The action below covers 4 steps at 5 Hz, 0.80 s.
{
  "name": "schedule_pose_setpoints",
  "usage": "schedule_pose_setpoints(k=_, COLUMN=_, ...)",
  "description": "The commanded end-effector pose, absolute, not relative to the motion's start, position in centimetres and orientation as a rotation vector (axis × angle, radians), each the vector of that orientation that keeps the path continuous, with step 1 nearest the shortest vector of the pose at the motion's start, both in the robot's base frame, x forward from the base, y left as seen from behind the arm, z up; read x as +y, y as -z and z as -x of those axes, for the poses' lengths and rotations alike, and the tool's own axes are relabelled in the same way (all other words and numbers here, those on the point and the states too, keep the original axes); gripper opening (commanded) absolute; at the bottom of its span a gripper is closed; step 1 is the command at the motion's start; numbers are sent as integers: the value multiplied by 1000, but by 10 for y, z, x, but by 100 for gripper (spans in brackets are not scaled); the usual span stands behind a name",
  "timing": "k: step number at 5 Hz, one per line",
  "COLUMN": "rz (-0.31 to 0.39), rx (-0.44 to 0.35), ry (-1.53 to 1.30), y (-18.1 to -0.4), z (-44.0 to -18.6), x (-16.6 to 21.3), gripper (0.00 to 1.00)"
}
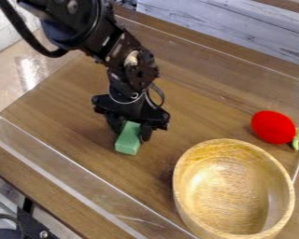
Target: Remove the green block from the brown bowl and put it on the table
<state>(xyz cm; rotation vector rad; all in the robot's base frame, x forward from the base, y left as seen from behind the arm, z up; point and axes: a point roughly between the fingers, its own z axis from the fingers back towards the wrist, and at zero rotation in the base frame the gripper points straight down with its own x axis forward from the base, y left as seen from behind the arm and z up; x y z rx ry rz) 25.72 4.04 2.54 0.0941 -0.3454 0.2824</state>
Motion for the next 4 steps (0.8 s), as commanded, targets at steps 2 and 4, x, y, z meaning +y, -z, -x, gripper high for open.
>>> schedule_pose_setpoints(k=2, rz=-83, rx=-374, ry=-283, y=-29, z=-266, x=29, gripper=0)
schedule_pose_setpoints(k=4, rz=-77, rx=-372, ry=-298, y=-23, z=-274, x=27, gripper=0)
